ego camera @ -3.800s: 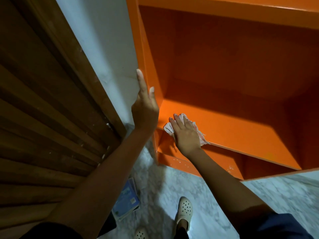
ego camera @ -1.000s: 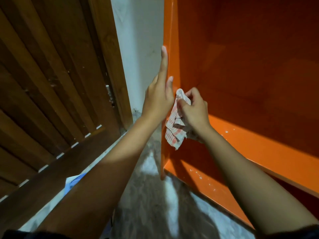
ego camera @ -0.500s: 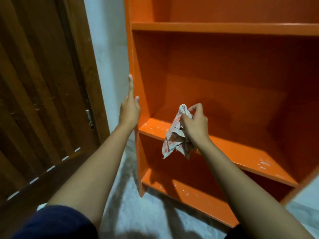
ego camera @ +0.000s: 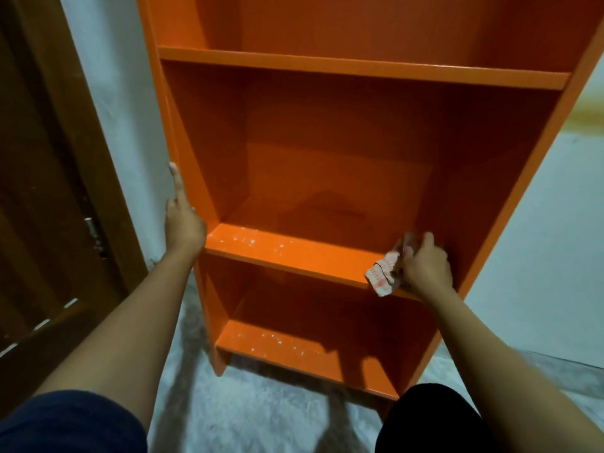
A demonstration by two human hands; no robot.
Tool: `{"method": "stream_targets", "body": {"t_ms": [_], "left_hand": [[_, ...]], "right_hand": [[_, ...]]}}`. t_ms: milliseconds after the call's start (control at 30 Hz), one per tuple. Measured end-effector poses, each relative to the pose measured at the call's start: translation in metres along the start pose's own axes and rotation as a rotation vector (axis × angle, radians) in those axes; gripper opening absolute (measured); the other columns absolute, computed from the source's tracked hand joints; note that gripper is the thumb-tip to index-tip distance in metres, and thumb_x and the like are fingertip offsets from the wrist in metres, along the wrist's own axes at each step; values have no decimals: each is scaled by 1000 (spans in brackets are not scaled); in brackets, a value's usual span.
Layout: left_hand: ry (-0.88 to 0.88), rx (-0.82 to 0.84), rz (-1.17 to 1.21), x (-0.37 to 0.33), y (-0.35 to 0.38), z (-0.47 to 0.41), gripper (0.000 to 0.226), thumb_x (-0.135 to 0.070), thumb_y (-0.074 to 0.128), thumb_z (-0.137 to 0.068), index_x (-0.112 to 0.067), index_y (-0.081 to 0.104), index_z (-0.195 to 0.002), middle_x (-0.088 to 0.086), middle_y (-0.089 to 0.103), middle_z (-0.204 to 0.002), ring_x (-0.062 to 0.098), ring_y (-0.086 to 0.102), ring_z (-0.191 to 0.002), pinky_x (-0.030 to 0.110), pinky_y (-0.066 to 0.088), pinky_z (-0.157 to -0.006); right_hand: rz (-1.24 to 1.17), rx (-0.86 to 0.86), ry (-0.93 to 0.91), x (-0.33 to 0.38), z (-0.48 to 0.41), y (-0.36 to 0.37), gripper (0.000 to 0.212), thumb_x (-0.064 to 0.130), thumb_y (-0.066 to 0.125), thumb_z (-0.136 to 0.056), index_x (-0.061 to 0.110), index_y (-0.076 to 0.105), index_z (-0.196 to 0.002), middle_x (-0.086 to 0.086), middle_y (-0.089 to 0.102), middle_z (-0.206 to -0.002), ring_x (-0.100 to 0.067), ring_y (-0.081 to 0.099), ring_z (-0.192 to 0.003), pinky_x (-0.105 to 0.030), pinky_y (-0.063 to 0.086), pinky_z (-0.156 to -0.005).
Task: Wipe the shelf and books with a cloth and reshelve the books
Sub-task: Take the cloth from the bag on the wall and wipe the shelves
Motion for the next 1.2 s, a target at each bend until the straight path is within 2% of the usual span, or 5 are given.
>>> {"method": "stream_targets", "body": {"t_ms": [167,367,600,1000,1200], "left_hand": [[11,-6,-42,8,1,-4,87,5,41,-94,-37,-12,-147,23,45,-121,32,54,-97,30,39,-70],[50,-49,-80,10,8,-7,86,4,42,-93,-33,-13,-148,21,45,-119,33,52,-95,31,38,-71],[84,6,-69,15,4,-10,84,1,41,-95,-34,-14,-147,21,43,-120,32,52,-92,30,38,-69],[170,20,-65,20,7,-12,77,-1,40,-96,-26,-11,-149,8,38,-99,12,37,-58,19,25,-50],[168,139,-40,16,4,-13,82,-5,40,-98,-32,-24,-143,22,47,-128,28,58,-85,15,30,-50]], "right_hand": [[191,14,-83,-12,6,32,42,40,31,-98,12,42,-127,-19,53,-125,-40,53,-108,-43,44,-84],[298,133,-207,23,7,59,51,48,31,-97,21,39,-139,-22,42,-139,-40,35,-127,-42,25,-107],[252,313,-363,93,27,112,57,57,31,-93,28,33,-143,-18,33,-147,-39,24,-136,-44,15,-113],[179,512,-643,173,20,178,49,50,38,-96,31,36,-141,-12,43,-143,-33,37,-131,-37,33,-101],[9,492,-839,200,46,173,36,34,46,-97,28,52,-131,-2,52,-137,-25,48,-123,-31,37,-86]]}}
Point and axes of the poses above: each hand's wrist, its own z-axis away from the middle knuckle, its own y-axis out of the palm, x = y × z, the point moved 5 cm from there along -z, towards the middle knuckle
